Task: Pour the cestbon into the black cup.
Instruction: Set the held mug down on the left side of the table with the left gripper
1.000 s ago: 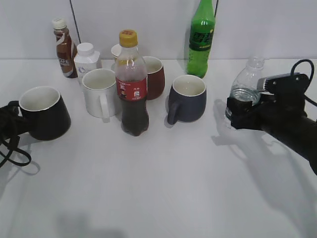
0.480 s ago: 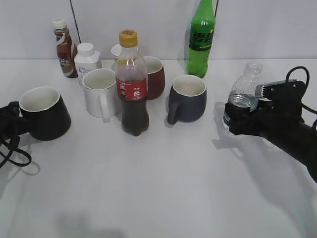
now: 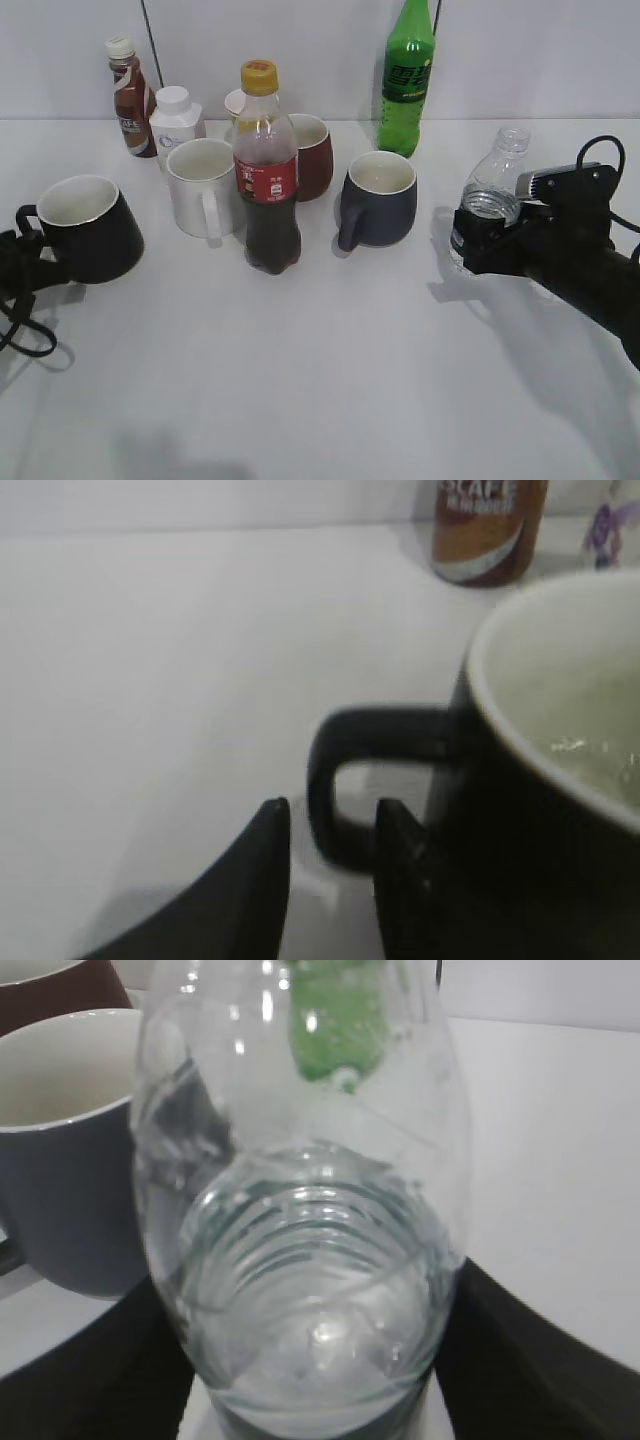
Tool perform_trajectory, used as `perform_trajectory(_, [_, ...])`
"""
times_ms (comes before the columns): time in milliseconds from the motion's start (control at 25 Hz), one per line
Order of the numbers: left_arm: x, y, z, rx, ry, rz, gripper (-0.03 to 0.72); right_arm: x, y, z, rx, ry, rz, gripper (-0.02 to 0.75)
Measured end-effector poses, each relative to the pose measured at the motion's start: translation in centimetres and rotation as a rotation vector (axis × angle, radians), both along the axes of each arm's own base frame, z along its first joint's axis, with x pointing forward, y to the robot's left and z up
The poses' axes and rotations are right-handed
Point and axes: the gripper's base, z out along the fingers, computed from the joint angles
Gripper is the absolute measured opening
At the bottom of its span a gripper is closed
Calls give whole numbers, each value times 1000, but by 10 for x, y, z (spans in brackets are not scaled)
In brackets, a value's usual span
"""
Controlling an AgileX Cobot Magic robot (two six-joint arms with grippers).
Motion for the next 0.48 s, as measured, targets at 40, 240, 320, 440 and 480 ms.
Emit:
perform_trajectory(40, [-4,0,-2,2,14,-1,237,0,0,0,1,-1,0,501])
perform_trajectory(240, [-17,1,-6,8,60,-9,239,-1,0,0,1,0,2,575])
perform_trajectory(320, [-21,2,-6,9,70,-10,240,-1,0,0,2,-3,2,588])
perform_trajectory(440, [-29,3,-3,10,79,-11,243,0,0,2,1,-18,4,592])
perform_trajectory(480, [-31,3,-2,10,78,-11,242,0,0,3,-5,-25,6,593])
